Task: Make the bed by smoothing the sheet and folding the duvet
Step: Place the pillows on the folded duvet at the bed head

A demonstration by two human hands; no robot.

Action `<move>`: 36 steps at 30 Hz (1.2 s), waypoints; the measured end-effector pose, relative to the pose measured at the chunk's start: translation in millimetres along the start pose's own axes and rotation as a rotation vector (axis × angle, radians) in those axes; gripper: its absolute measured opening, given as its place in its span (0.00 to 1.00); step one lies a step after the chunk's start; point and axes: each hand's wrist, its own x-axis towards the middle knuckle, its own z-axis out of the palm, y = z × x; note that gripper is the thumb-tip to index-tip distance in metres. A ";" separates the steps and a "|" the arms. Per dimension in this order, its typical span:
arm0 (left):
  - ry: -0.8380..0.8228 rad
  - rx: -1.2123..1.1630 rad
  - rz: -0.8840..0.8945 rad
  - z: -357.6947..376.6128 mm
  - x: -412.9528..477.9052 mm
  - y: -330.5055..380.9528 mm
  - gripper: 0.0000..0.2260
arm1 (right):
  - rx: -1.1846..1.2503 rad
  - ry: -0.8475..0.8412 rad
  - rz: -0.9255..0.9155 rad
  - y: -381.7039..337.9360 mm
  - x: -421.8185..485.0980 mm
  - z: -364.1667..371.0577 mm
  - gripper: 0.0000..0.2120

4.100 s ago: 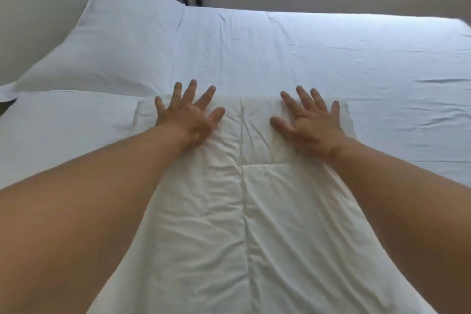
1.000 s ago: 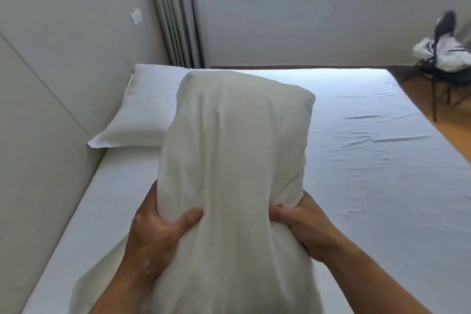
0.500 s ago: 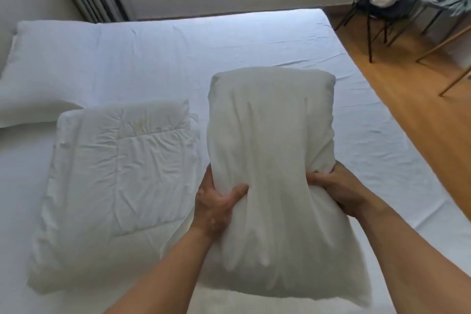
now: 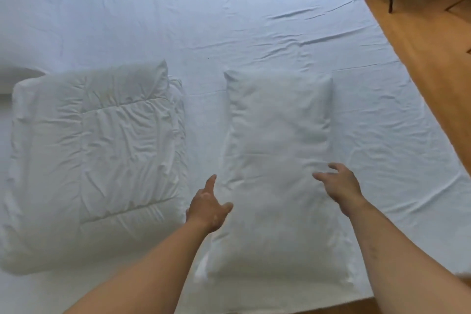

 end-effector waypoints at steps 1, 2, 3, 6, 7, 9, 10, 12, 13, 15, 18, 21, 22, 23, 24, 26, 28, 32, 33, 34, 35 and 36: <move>0.020 0.001 0.000 -9.8 -0.5 -11.2 0.40 | -0.006 -0.027 -0.042 -6.5 -4.3 14.9 0.31; 0.048 -0.003 -0.003 -22.7 -1.4 -23.6 0.39 | -0.010 -0.071 -0.094 -16.2 -11.7 31.5 0.31; 0.085 -0.010 -0.013 -38.0 -1.9 -37.3 0.38 | -0.020 -0.114 -0.145 -26.0 -18.2 48.7 0.31; 0.215 -0.031 -0.091 -92.8 1.5 -88.8 0.37 | -0.083 -0.248 -0.248 -60.9 -41.7 103.3 0.32; 0.253 -0.027 -0.131 -112.7 3.5 -108.9 0.37 | -0.101 -0.293 -0.265 -71.5 -49.3 122.1 0.32; 0.315 -0.008 -0.218 -151.5 8.5 -152.7 0.36 | -0.117 -0.369 -0.276 -91.0 -63.1 160.8 0.34; 0.339 0.004 -0.253 -169.8 11.9 -175.9 0.36 | -0.123 -0.396 -0.280 -100.5 -69.4 180.4 0.35; 0.377 0.021 -0.302 -204.0 19.5 -220.0 0.36 | -0.145 -0.424 -0.296 -120.4 -79.4 219.7 0.36; 0.391 0.027 -0.315 -219.8 24.3 -240.6 0.35 | -0.156 -0.426 -0.307 -130.5 -83.5 239.2 0.37; 0.416 0.041 -0.310 -249.4 36.9 -276.7 0.34 | -0.177 -0.414 -0.328 -150.7 -90.8 277.9 0.38; 0.426 0.058 -0.272 -290.5 66.4 -317.9 0.34 | -0.196 -0.343 -0.354 -184.0 -95.8 333.5 0.41; 0.400 0.009 -0.208 -325.7 106.6 -342.6 0.36 | -0.202 -0.226 -0.377 -220.3 -88.1 381.0 0.42; 0.397 -0.005 -0.177 -335.0 121.6 -346.3 0.37 | -0.194 -0.186 -0.368 -229.4 -82.5 392.9 0.43; 0.398 -0.003 -0.146 -343.1 137.3 -348.4 0.38 | -0.175 -0.155 -0.350 -235.1 -75.6 403.1 0.42; 0.402 0.010 -0.117 -349.1 153.4 -349.6 0.38 | -0.155 -0.135 -0.332 -237.2 -68.6 411.9 0.41; 0.408 0.003 -0.082 -355.5 183.7 -352.4 0.41 | -0.133 -0.121 -0.313 -233.8 -56.5 423.9 0.40; 0.414 -0.053 -0.081 -355.8 208.4 -358.1 0.47 | -0.089 -0.109 -0.293 -230.5 -46.6 430.7 0.38; 0.441 -0.191 -0.045 -345.9 239.1 -381.9 0.54 | 0.050 -0.145 -0.287 -226.2 -27.0 444.5 0.41; 0.433 -0.244 -0.034 -343.1 245.2 -387.1 0.55 | 0.079 -0.178 -0.291 -226.4 -23.4 449.0 0.43; 0.423 -0.300 -0.028 -339.8 250.7 -392.1 0.55 | 0.094 -0.200 -0.297 -225.6 -18.2 453.8 0.45; 0.418 -0.353 -0.016 -337.0 256.1 -396.5 0.56 | 0.110 -0.225 -0.308 -222.9 -11.4 458.2 0.47; 0.419 -0.400 0.006 -334.7 261.7 -400.6 0.57 | 0.127 -0.255 -0.325 -219.5 -3.1 461.3 0.49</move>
